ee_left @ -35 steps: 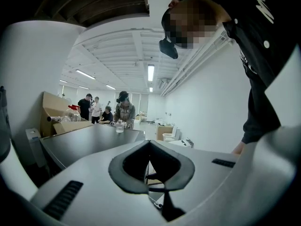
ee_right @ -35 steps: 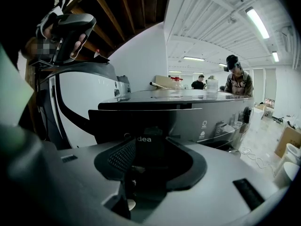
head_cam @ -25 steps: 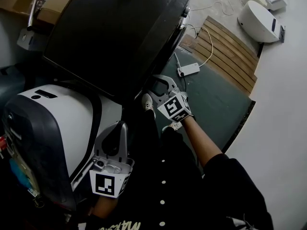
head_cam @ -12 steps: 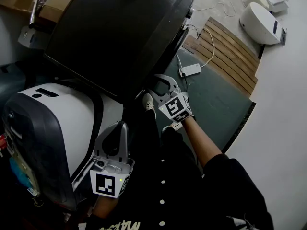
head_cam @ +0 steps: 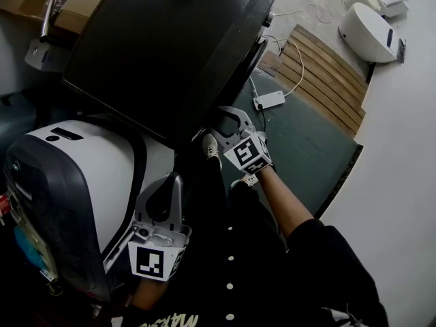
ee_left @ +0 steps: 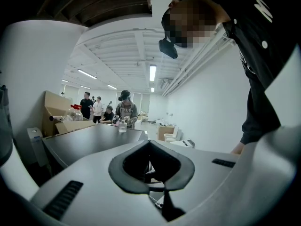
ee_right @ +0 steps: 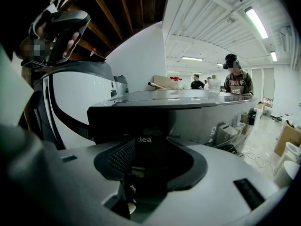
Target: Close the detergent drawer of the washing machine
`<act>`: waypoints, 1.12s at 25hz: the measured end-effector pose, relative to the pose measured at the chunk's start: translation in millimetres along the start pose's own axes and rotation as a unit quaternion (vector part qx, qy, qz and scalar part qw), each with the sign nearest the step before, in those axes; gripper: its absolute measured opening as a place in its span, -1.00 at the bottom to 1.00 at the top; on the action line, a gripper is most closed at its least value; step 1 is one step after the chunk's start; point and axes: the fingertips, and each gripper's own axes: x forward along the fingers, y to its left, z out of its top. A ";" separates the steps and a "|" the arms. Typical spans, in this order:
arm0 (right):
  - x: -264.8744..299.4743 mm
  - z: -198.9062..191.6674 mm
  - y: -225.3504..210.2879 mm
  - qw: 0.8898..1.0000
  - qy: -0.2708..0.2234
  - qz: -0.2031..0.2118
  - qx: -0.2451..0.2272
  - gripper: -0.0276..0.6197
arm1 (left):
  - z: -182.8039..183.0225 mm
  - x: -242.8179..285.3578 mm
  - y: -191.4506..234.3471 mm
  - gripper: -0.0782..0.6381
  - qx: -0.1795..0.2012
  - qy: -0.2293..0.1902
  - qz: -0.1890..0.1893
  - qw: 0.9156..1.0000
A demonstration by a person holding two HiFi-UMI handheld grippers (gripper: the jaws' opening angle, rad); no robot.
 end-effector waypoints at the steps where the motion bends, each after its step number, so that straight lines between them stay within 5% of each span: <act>1: 0.1 0.4 -0.6 1.000 0.000 -0.001 -0.002 -0.26 | -0.5 -0.3 0.2 -0.74 0.000 0.000 0.001 1.000; 17: 5.2 -2.9 -2.7 1.000 0.002 -0.004 -0.021 -0.27 | 6.0 1.1 -3.1 -0.74 0.004 -0.001 0.001 1.000; 28: -26.6 4.6 -10.7 1.000 0.026 -0.003 0.007 -0.28 | 15.7 8.9 -11.5 -0.74 0.009 -0.012 -0.005 1.000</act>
